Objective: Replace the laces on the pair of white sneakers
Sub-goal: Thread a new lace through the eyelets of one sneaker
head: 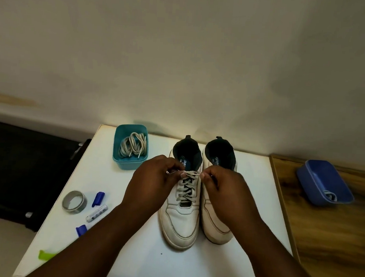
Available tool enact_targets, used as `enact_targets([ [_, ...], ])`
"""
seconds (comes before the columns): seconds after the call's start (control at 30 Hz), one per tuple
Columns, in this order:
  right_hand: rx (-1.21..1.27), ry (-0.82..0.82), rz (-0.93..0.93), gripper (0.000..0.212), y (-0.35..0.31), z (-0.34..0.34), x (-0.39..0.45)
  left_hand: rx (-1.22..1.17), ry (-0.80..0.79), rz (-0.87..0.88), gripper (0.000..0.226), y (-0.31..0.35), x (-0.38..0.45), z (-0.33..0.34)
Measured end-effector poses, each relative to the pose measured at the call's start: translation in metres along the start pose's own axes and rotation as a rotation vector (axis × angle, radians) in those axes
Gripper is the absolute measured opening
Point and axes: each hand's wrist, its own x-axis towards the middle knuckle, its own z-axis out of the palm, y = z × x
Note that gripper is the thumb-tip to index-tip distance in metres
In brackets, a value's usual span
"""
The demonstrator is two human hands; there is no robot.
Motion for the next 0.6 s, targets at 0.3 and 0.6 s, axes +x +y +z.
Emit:
enact_targets([
  [0.3,-0.262,0.142,0.184,0.023,0.019,0.003,-0.004,0.213,-0.016,-0.131,0.015,-0.009,-0.003,-0.007],
  [0.6,0.431,0.075,0.385,0.037,0.007,-0.004,0.006,-0.106,-0.144,-0.264,0.030,-0.007,-0.002,-0.002],
])
